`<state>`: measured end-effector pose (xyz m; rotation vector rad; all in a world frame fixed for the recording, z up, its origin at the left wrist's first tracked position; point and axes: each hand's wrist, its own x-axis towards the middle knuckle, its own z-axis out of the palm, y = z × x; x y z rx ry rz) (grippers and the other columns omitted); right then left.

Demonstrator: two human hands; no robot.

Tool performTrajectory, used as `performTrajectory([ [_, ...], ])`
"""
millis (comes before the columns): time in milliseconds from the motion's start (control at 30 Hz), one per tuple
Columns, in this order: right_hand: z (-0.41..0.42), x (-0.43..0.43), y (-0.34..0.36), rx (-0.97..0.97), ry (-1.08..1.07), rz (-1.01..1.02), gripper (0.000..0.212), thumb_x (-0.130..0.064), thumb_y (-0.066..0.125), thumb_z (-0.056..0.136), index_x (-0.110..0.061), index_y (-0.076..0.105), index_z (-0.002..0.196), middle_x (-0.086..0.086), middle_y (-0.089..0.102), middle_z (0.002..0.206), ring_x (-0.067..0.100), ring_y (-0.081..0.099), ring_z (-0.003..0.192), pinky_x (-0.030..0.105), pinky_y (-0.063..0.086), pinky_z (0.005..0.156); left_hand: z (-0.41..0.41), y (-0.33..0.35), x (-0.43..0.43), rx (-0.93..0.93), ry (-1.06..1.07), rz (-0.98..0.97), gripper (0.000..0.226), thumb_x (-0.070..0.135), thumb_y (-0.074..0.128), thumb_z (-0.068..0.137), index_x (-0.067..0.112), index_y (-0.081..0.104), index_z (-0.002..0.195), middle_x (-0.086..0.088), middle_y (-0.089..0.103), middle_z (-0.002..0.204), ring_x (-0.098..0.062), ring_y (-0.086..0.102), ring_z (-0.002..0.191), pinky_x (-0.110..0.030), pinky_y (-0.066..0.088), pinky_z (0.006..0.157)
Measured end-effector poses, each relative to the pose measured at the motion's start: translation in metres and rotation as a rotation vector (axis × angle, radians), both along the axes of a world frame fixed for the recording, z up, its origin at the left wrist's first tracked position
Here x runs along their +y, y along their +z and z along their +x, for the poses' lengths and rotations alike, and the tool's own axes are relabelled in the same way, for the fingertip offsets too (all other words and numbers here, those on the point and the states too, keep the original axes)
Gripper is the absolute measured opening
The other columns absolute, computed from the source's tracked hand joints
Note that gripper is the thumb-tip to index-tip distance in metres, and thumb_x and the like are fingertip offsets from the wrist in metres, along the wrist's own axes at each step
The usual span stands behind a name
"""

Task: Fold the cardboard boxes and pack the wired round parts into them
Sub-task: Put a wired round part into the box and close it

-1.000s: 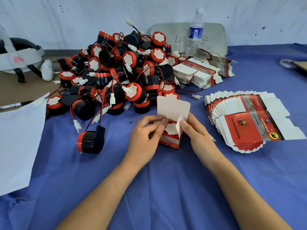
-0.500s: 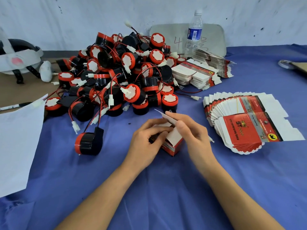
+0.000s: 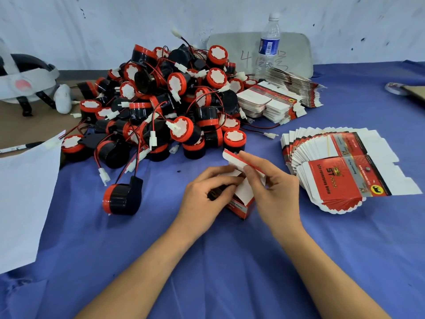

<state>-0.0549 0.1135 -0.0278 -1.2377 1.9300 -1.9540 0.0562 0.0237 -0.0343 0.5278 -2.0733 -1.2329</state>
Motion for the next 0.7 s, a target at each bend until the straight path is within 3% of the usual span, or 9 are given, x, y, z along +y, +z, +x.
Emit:
performTrajectory([
  [167, 0.01, 0.004, -0.001, 0.187, -0.022, 0.025, 0.043, -0.013, 0.062, 0.09, -0.044, 0.062, 0.119, -0.043, 0.062, 0.097, -0.011, 0.063, 0.087, 0.005, 0.045, 0.077, 0.001, -0.003, 0.001, 0.088, -0.003, 0.274, 0.029, 0.004, 0.069, 0.086, 0.021, 0.069, 0.109, 0.008, 0.072, 0.106, -0.008, 0.066, 0.103, -0.021, 0.051, 0.088],
  [233, 0.01, 0.004, -0.004, 0.161, 0.018, 0.012, 0.043, -0.005, 0.062, 0.089, -0.042, 0.068, 0.111, -0.039, 0.063, 0.102, -0.01, 0.062, 0.098, 0.006, 0.045, 0.083, 0.003, -0.004, -0.005, 0.127, -0.02, 0.402, 0.026, 0.001, 0.068, 0.085, 0.016, 0.067, 0.106, 0.005, 0.073, 0.106, -0.006, 0.067, 0.1, -0.016, 0.051, 0.081],
  [333, 0.01, 0.005, -0.008, 0.186, 0.052, 0.009, 0.039, 0.0, 0.066, 0.085, -0.035, 0.068, 0.104, -0.029, 0.065, 0.107, -0.007, 0.06, 0.107, 0.007, 0.043, 0.089, 0.006, -0.007, -0.018, 0.178, 0.025, 0.589, 0.02, -0.003, 0.063, 0.087, 0.014, 0.058, 0.097, 0.005, 0.065, 0.121, -0.004, 0.065, 0.106, -0.017, 0.052, 0.08],
  [500, 0.011, 0.005, -0.013, 0.232, 0.093, 0.071, 0.027, -0.007, 0.074, 0.081, -0.024, 0.074, 0.101, -0.015, 0.07, 0.105, -0.003, 0.059, 0.112, 0.015, 0.043, 0.097, 0.014, -0.007, -0.024, 0.124, -0.115, 0.453, 0.038, -0.009, 0.053, 0.092, 0.021, 0.062, 0.113, 0.006, 0.067, 0.118, -0.011, 0.061, 0.115, -0.021, 0.049, 0.091],
  [567, 0.009, 0.006, -0.014, 0.259, 0.081, 0.081, 0.019, -0.007, 0.074, 0.08, -0.015, 0.076, 0.097, -0.013, 0.07, 0.103, 0.001, 0.061, 0.111, 0.018, 0.046, 0.096, 0.016, -0.004, -0.023, 0.088, -0.134, 0.356, 0.032, -0.009, 0.053, 0.092, 0.014, 0.068, 0.107, 0.007, 0.067, 0.121, -0.008, 0.061, 0.116, -0.016, 0.047, 0.091],
  [700, 0.008, 0.006, -0.015, 0.315, 0.081, 0.09, 0.015, -0.01, 0.075, 0.08, -0.011, 0.076, 0.095, -0.009, 0.071, 0.104, 0.006, 0.062, 0.112, 0.025, 0.049, 0.097, 0.017, 0.0, -0.023, 0.102, -0.124, 0.4, 0.028, -0.013, 0.056, 0.089, 0.009, 0.071, 0.097, 0.014, 0.068, 0.118, -0.003, 0.063, 0.111, -0.012, 0.047, 0.086],
])
